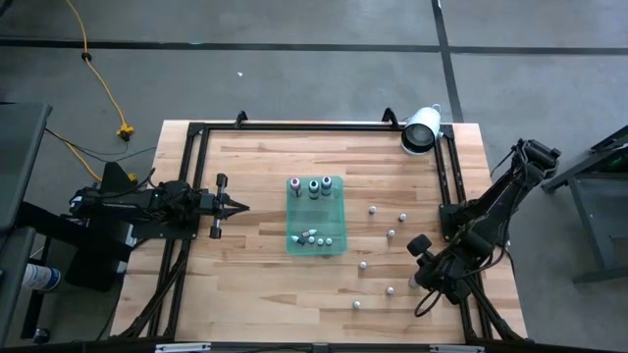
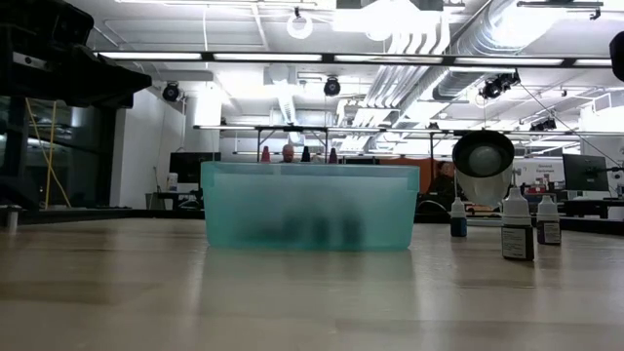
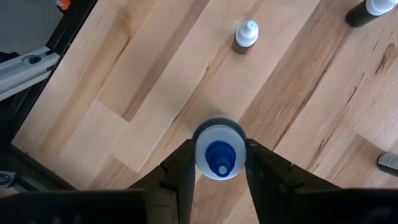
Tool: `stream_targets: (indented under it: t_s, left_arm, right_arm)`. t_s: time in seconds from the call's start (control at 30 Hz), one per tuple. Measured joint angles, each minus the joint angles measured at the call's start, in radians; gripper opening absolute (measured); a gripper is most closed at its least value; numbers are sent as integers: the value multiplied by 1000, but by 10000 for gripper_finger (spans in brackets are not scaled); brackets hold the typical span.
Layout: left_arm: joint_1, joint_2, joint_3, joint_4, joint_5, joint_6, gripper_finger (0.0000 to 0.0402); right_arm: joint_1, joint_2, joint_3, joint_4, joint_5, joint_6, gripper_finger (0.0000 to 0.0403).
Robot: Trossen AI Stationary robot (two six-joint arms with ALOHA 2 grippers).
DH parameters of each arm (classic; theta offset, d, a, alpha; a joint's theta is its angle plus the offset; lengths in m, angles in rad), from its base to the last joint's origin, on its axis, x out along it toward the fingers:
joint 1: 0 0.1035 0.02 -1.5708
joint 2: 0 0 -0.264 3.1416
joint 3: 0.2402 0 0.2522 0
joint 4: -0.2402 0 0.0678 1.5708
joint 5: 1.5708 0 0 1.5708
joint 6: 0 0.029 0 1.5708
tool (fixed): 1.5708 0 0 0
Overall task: Pick & Place food coloring
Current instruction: Put the big blue food coloring bottle into the green bin
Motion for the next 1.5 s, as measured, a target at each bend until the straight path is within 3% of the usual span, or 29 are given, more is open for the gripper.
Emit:
stream_targets:
  t_s: [0.57,0.83,1.2,1.5]
  left_arm:
    - [0,0,0,0,0,0,0]
    - [0,0,0,0,0,0,0]
    - [0,0,0,0,0,0,0]
    - [0,0,0,0,0,0,0]
  right_arm:
    - [-3,0,4,33,-16,25,106]
    - [-49,0,114,-73,2,30,105]
    - [-189,0,321,-179,8,34,104]
    - [-382,69,465,-198,-8,-39,104]
